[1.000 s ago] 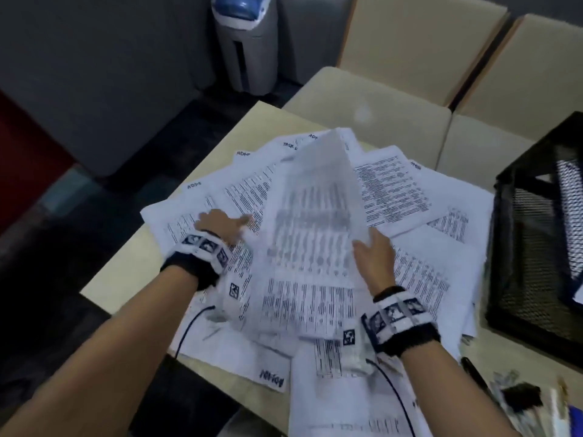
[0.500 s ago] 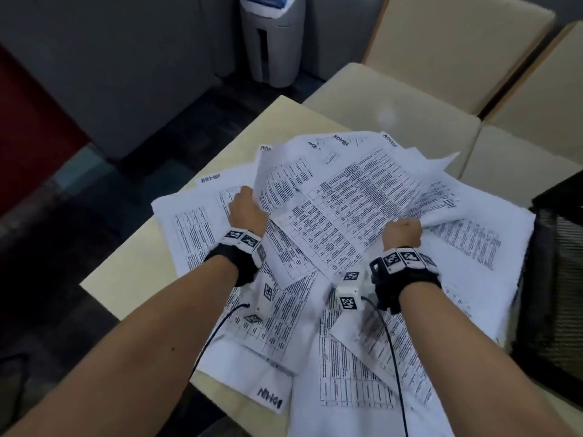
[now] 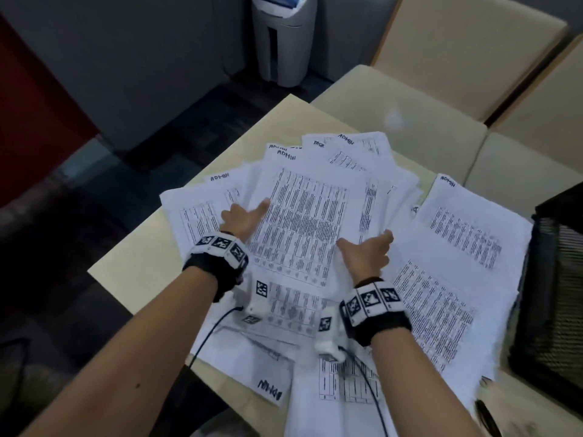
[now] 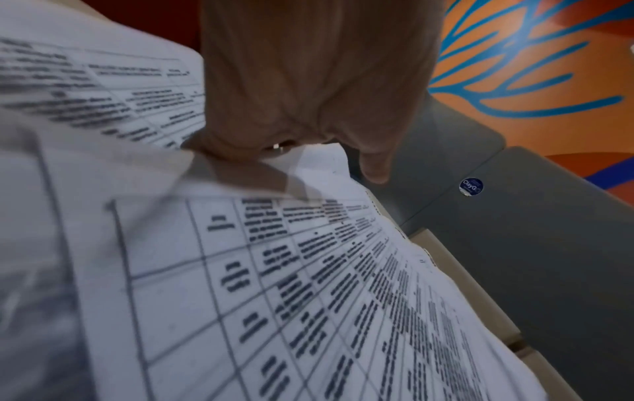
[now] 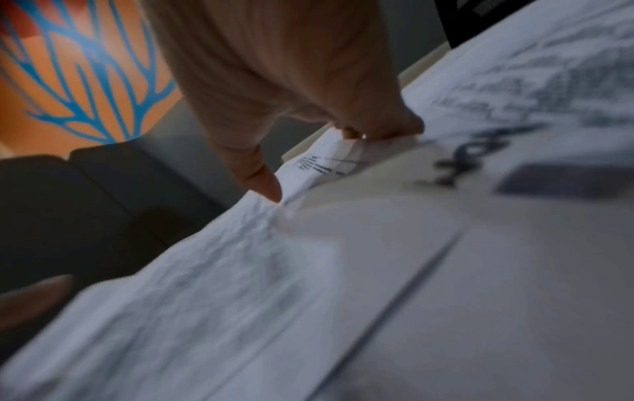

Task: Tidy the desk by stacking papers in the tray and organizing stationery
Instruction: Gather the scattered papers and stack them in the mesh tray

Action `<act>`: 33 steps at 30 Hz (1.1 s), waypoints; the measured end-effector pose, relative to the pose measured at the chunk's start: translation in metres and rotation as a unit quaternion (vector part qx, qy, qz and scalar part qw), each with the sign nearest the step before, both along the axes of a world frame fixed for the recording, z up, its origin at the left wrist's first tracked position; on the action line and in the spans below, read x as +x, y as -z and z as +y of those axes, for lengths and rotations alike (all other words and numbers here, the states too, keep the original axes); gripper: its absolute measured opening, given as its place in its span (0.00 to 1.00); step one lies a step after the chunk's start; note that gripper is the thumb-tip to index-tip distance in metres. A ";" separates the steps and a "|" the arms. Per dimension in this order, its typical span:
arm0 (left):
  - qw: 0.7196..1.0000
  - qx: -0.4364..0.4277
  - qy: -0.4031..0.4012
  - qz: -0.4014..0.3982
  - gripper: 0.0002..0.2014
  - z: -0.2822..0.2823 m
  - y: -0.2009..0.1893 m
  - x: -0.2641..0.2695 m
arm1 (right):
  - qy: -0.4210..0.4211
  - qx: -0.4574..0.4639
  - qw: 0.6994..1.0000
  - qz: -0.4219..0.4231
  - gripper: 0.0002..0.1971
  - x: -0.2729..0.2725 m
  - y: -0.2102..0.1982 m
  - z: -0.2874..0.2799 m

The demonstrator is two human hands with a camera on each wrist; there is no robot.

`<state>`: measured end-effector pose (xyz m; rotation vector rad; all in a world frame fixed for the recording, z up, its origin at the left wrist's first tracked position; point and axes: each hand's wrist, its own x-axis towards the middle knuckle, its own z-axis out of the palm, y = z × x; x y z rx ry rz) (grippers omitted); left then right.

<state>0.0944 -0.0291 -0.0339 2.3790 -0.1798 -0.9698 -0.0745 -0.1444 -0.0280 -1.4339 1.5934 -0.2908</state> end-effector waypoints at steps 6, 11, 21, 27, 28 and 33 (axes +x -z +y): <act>0.998 -0.058 0.011 0.019 0.77 -0.001 0.027 -0.011 | -0.131 0.028 0.990 -0.036 0.16 0.019 -0.006 0.037; 0.998 -0.031 0.020 0.046 0.75 0.016 0.016 -0.007 | -0.225 -0.085 0.968 -0.067 0.09 -0.010 -0.039 0.034; 0.861 -0.506 0.016 -0.048 0.17 -0.011 -0.160 -0.061 | -0.056 -0.242 0.890 -0.382 0.10 -0.059 -0.169 0.011; 0.842 -0.534 0.053 -0.061 0.24 0.000 -0.175 -0.078 | -0.003 -0.262 0.860 -0.438 0.17 -0.074 -0.174 0.016; 0.845 -0.530 0.046 -0.051 0.26 0.004 -0.169 -0.080 | -0.001 -0.256 0.868 -0.426 0.16 -0.078 -0.167 0.017; 0.863 -0.503 0.035 -0.015 0.09 0.009 -0.140 -0.088 | -0.021 -0.206 0.899 -0.387 0.13 -0.083 -0.126 0.019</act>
